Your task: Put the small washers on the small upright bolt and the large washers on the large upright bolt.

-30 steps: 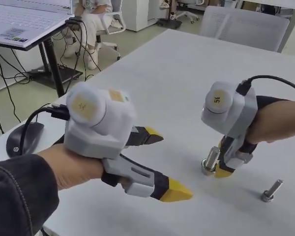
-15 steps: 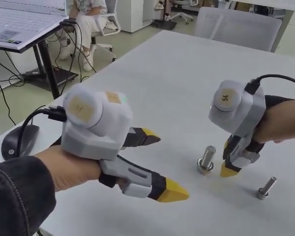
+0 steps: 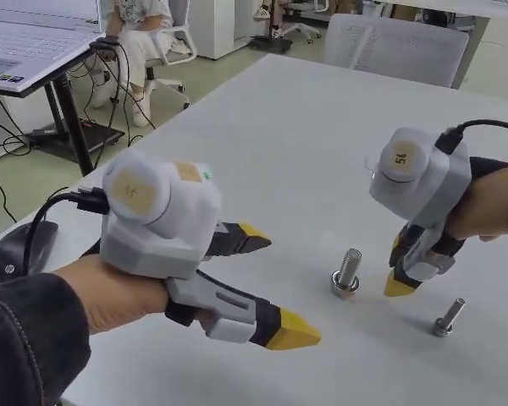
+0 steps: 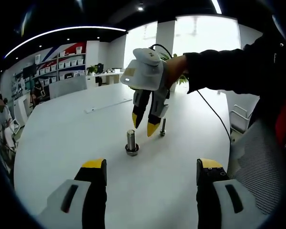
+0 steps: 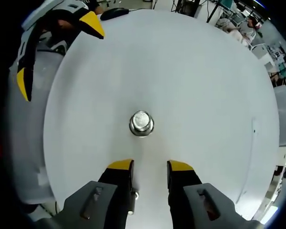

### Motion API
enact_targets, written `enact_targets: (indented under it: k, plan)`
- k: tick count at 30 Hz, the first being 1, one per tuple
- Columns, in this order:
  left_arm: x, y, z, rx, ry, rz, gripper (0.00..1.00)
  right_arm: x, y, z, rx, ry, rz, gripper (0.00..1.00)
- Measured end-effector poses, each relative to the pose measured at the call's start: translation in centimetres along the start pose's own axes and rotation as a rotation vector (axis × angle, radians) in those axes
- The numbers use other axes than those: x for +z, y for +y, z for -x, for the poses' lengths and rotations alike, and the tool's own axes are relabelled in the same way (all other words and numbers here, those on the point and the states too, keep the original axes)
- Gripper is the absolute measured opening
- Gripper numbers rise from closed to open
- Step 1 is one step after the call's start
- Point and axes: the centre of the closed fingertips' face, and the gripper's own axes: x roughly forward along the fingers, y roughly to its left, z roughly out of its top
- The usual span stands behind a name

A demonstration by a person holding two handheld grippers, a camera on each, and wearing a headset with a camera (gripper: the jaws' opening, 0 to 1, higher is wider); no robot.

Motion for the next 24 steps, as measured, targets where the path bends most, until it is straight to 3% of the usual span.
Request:
enact_targets:
  k: [13, 24]
  plan:
    - [0.0, -0.2, -0.2, -0.009, 0.003, -0.004, 0.77, -1.2, -0.2, 1.9, -0.031, -0.034, -0.047, 0.3]
    - [0.0, -0.4, -0.3, -0.013, 0.005, -0.006, 0.77, -2.5, 0.4, 2.8, -0.048, -0.072, -0.089, 0.4]
